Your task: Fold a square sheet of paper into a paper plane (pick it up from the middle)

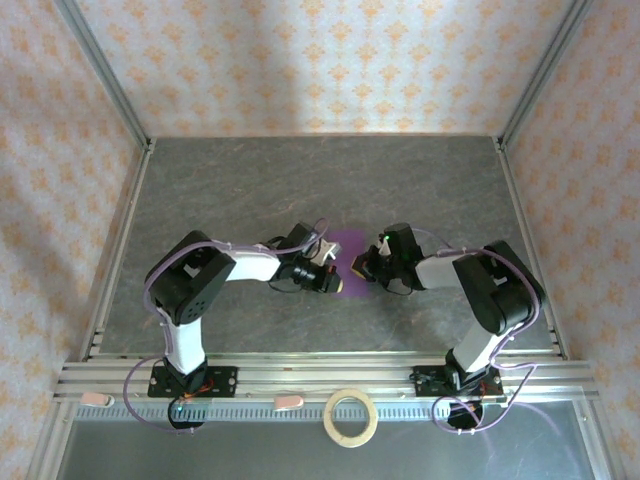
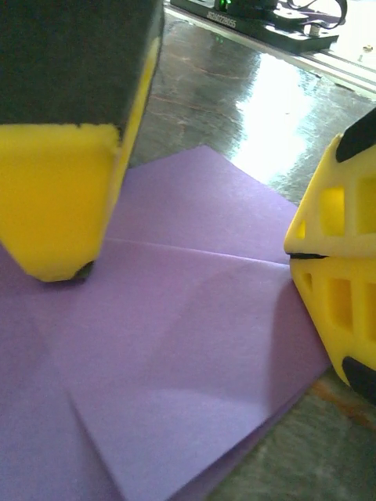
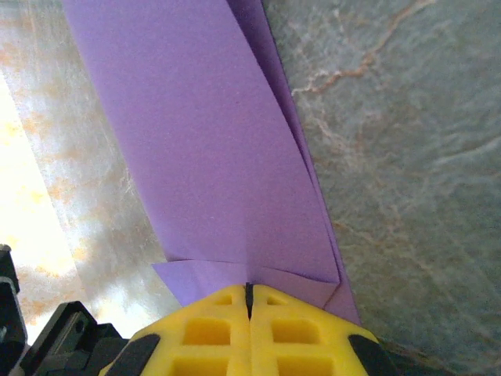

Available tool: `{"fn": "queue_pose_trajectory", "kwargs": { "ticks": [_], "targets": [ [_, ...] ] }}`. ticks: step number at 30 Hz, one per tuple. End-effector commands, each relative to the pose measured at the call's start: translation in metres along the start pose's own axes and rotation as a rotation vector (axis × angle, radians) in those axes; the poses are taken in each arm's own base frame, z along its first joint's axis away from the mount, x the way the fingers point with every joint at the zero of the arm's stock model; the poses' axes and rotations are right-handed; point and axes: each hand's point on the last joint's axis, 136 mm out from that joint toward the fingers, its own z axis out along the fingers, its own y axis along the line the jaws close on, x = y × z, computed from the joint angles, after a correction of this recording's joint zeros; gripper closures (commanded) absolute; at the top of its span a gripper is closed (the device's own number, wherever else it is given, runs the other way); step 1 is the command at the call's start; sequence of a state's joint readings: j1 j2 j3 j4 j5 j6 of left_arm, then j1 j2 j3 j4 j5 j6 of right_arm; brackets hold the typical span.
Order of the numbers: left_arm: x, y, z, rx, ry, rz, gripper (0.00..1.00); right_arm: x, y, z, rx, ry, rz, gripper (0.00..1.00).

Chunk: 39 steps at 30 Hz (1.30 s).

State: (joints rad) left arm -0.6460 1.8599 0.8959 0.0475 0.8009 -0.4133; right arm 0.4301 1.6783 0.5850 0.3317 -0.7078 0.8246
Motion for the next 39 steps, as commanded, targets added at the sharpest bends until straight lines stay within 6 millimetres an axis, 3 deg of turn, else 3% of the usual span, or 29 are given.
{"fn": "queue_pose_trajectory", "kwargs": {
  "ticks": [1, 10, 14, 20, 24, 32, 39],
  "targets": [
    [0.030, 0.016, -0.004, -0.060, 0.078, -0.034, 1.00, -0.002, -0.039, 0.003, 0.134, -0.023, 0.045, 1.00],
    [0.042, 0.020, -0.014, -0.098, 0.081, -0.016, 1.00, -0.003, -0.035, 0.002, 0.130, -0.019, 0.035, 1.00],
    [0.041, 0.012, -0.020, -0.076, 0.063, -0.012, 1.00, -0.003, -0.028, 0.002, 0.106, -0.007, 0.020, 1.00],
    [0.006, -0.026, -0.043, 0.012, -0.079, 0.035, 1.00, -0.016, 0.024, -0.010, -0.021, -0.044, -0.060, 1.00],
    [-0.019, -0.034, -0.053, -0.006, -0.168, 0.046, 1.00, -0.025, 0.045, -0.027, -0.045, -0.101, -0.100, 0.92],
    [-0.060, -0.027, -0.050, -0.073, -0.243, 0.037, 1.00, -0.007, 0.028, -0.053, 0.016, -0.122, -0.069, 0.73],
    [-0.062, -0.007, -0.026, -0.115, -0.180, 0.032, 1.00, 0.017, 0.012, -0.063, 0.039, -0.091, -0.035, 0.66]
  ]
}}
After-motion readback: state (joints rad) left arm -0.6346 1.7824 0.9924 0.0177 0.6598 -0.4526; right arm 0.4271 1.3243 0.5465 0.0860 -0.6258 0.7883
